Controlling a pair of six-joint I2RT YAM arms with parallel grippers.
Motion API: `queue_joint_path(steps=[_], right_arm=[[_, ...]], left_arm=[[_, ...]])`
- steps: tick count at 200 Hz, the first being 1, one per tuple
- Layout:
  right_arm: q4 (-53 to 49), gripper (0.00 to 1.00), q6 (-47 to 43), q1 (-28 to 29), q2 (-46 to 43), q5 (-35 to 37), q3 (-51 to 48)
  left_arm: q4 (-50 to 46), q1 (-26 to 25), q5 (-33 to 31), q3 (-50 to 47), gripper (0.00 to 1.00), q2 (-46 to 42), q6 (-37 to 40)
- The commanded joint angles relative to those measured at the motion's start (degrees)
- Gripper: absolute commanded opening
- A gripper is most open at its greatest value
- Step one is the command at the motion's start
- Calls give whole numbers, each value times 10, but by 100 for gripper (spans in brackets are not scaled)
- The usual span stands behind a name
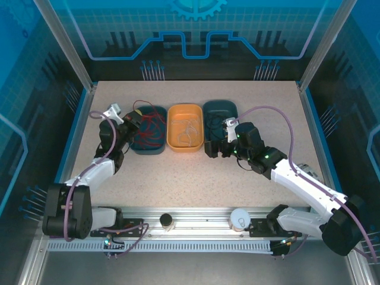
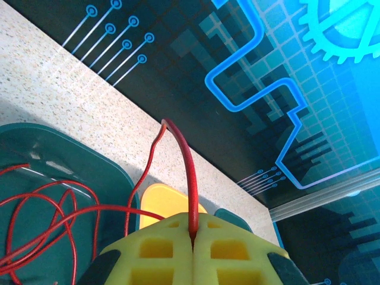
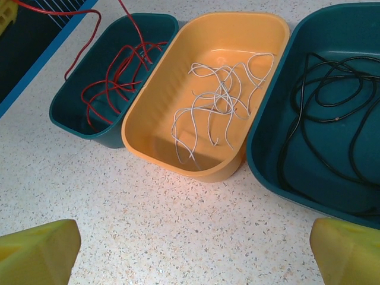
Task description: Untangle the cables
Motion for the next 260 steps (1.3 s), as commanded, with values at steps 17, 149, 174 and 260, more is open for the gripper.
queue_joint_path(steps=[17, 149, 174, 260], right_arm=[[6, 100, 6, -6, 7, -13, 0], [4, 100, 7, -6, 5, -11, 1], [5, 100, 10, -6, 0, -10, -6], [-6, 100, 15, -6, -26, 19, -22]], left_arm=[[-20, -5, -23, 18, 0, -34, 28], [-104, -51, -23, 245, 0, 15, 90], [-72, -72, -19, 254, 0, 47, 68], [-16, -93, -72, 199, 0, 44, 46]])
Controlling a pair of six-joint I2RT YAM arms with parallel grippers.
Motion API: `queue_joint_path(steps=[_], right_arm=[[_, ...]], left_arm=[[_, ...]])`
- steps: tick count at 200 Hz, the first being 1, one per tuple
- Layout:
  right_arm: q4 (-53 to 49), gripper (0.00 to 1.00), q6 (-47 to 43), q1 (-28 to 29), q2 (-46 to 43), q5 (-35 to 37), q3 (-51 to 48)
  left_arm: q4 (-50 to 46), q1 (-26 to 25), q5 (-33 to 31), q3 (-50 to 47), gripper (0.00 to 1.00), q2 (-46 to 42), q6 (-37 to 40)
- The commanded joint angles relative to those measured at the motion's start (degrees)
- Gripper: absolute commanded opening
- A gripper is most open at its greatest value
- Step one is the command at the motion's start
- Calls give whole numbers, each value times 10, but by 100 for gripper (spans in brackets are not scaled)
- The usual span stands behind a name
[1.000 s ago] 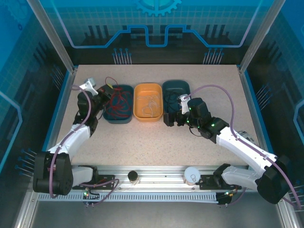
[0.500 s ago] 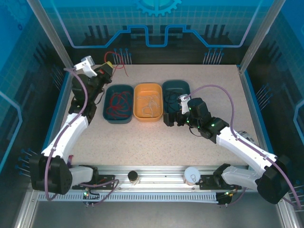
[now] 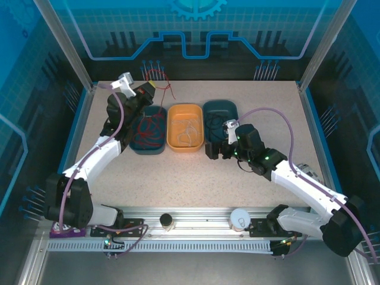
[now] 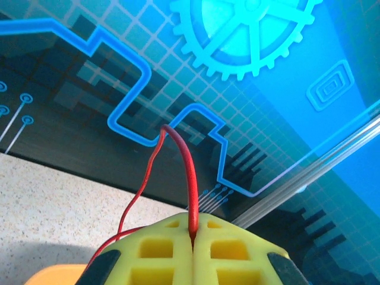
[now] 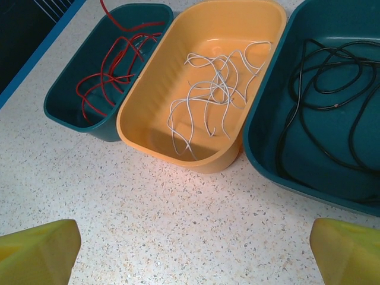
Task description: Untangle the cables
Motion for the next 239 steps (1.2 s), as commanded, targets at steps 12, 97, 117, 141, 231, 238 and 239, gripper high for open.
queue_joint_path(steps=[12, 97, 117, 141, 231, 238, 239], right_arm=[[-8, 100, 5, -6, -20, 19, -7], [-8, 100, 7, -6, -35, 18, -13], [-8, 100, 8, -6, -37, 18, -16], [-8, 100, 7, -6, -39, 18, -17], [0, 100, 8, -6, -39, 9, -22], [1, 100, 8, -6, -39, 8, -22], [2, 100, 8, -6, -39, 8, -22]], left_arm=[[63, -1, -43, -46, 0, -18, -15], [150, 4, -51, -97, 0, 29, -51], [152, 4, -58, -106, 0, 28, -53], [147, 4, -78, -125, 0, 17, -49], [55, 3, -185, -203, 0, -46, -57], [55, 3, -187, -209, 0, -47, -60], [56, 3, -187, -210, 0, -47, -61]])
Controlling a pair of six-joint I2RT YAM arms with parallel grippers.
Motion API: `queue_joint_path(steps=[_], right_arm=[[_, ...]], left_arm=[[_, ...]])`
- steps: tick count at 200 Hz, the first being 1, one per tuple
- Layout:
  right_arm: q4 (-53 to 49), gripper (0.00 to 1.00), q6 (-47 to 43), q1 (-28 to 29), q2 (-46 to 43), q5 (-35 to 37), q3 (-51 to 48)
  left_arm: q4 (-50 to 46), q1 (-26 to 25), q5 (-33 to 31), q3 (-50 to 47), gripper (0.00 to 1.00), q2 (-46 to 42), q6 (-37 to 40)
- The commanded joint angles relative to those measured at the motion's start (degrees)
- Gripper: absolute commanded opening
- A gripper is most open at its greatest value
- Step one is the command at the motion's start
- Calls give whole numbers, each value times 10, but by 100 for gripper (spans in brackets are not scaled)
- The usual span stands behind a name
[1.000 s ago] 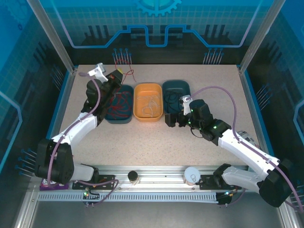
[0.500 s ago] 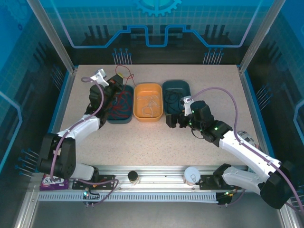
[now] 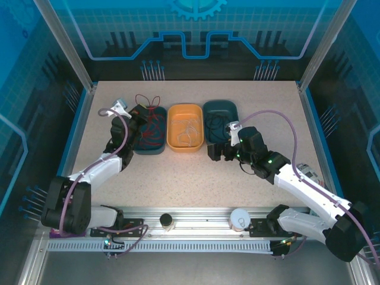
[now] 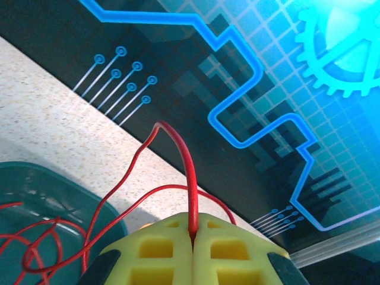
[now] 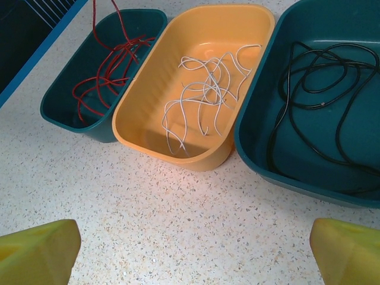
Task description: Untangle the cables
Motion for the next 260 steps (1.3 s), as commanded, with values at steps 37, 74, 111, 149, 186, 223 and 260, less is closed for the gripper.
queue_joint_path(steps=[37, 74, 111, 149, 186, 223, 260], right_arm=[[12, 100, 8, -6, -8, -11, -8], [14, 100, 10, -6, -8, -13, -11], [14, 100, 9, -6, -9, -15, -10], [11, 100, 6, -6, -10, -15, -8], [8, 100, 2, -6, -2, -16, -4], [11, 100, 1, -6, 3, -18, 0], [12, 100, 1, -6, 3, -18, -2]], left_arm=[[-32, -4, -43, -40, 0, -15, -23], [-52, -21, -63, -52, 0, -17, -30], [-61, -36, -56, -59, 0, -2, -38], [-79, -54, -50, -81, 0, -4, -50], [-124, -55, -44, -106, 0, -29, -59], [-161, -55, -62, -123, 2, -44, -57], [-184, -51, -73, -120, 7, -38, -46]])
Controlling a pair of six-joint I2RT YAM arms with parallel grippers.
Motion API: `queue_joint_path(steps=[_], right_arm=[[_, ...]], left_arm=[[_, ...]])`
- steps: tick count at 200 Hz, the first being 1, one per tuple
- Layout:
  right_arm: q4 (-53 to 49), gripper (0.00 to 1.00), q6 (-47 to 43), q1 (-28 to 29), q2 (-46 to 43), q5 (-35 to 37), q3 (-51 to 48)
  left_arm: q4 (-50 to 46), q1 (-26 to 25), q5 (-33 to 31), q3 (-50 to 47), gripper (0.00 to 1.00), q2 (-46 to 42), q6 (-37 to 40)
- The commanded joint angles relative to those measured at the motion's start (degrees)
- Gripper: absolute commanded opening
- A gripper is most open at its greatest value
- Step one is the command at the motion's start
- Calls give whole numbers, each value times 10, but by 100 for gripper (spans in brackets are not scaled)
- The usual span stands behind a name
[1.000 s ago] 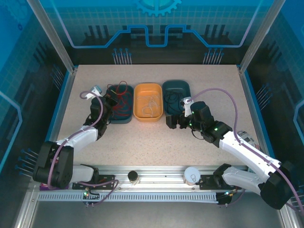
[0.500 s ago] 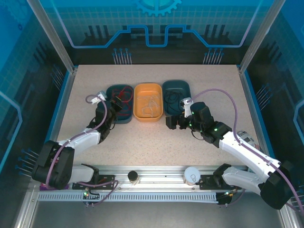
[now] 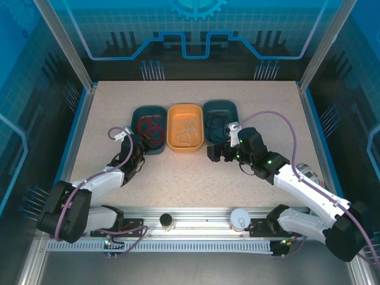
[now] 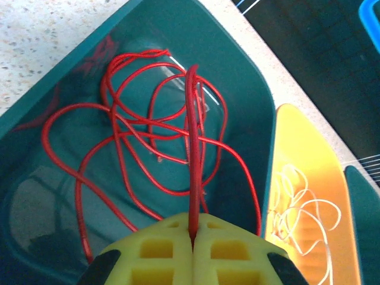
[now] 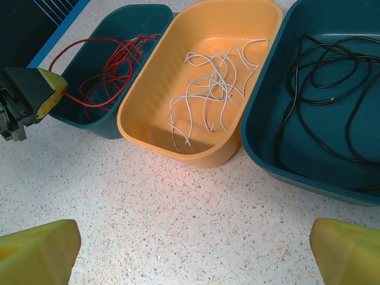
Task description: Untangle the cables
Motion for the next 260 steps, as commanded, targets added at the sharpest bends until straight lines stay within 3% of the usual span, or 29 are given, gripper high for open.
queue_joint_path(steps=[1, 91, 105, 127, 148, 181, 240, 260], right_arm=[[5, 100, -3, -6, 3, -5, 5], [6, 100, 0, -6, 3, -2, 2], [7, 100, 0, -6, 3, -2, 2], [7, 100, -1, -6, 3, -2, 2], [7, 100, 0, -6, 3, 0, 3], [7, 100, -2, -6, 2, 2, 6], [4, 100, -5, -6, -5, 18, 7], [2, 100, -3, -6, -12, 34, 4]], left_arm=[[-25, 2, -19, -2, 7, -6, 9], [-49, 19, -13, 18, 14, 12, 26], [-53, 19, -10, 19, 21, 6, 29], [-62, 19, 0, 23, 42, -12, 31], [-87, 19, 3, 33, 54, -37, 32], [-151, 19, 3, 58, 67, -85, 36], [-278, 21, -3, 127, 99, -151, 72], [-333, 22, -4, 162, 99, -160, 91]])
